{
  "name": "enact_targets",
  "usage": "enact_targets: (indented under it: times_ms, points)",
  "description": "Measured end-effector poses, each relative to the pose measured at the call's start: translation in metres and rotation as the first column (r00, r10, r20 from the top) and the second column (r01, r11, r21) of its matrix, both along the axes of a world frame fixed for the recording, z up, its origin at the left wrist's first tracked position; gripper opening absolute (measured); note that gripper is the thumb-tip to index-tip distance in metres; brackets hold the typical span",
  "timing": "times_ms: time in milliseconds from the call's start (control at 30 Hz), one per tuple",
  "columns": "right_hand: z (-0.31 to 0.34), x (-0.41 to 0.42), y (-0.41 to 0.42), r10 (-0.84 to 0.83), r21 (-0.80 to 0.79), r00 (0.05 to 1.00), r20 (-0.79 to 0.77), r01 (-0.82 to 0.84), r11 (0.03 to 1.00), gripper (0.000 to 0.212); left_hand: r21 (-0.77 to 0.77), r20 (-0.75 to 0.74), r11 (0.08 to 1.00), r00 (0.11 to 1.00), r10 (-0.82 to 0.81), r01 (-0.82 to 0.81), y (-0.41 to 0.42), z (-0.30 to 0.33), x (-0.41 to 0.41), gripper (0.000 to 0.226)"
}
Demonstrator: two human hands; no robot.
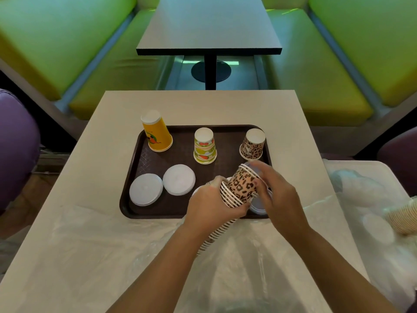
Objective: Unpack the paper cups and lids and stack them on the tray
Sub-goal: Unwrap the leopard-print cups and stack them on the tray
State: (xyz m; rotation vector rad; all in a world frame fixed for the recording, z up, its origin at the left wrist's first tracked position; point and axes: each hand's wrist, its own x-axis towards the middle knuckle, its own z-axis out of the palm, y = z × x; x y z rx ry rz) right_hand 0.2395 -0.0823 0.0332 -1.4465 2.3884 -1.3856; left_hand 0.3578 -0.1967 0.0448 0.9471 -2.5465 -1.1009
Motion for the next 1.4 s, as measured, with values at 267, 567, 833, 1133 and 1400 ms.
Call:
enact_targets:
  times_ms: [267, 567, 833, 1133, 1400]
  points:
    - [-0.010, -0.032, -0.009, 0.335, 0.317, 0.796, -0.505, -0.190, 0.929, 0.083, 0.095, 0.011, 0.995, 1.000, -0.022, 0.021, -0.008, 0.009, -0.009, 0.061]
    - [-0.004, -0.087, -0.061, -0.123, -0.014, 0.992, 0.020, 0.123, 0.992, 0.076, 0.142, -0.001, 0.989, 0.999, 0.048, -0.047, -0.012, 0.003, -0.007, 0.060]
    - [-0.034, -0.121, -0.088, -0.233, 0.166, 0.898, 0.374, 0.182, 0.969, 0.079, 0.145, 0.018, 0.988, 0.999, 0.045, -0.047, -0.018, -0.008, -0.008, 0.062]
    - [-0.065, -0.127, -0.097, -0.271, 0.312, 0.889, 0.370, 0.156, 0.937, 0.078, 0.126, 0.007, 0.991, 0.999, 0.045, -0.045, -0.018, -0.013, -0.011, 0.068]
    - [-0.065, -0.131, -0.100, -0.235, 0.354, 0.897, 0.375, 0.096, 0.930, 0.093, 0.110, 0.014, 0.991, 0.997, 0.069, -0.070, -0.017, -0.010, -0.012, 0.075]
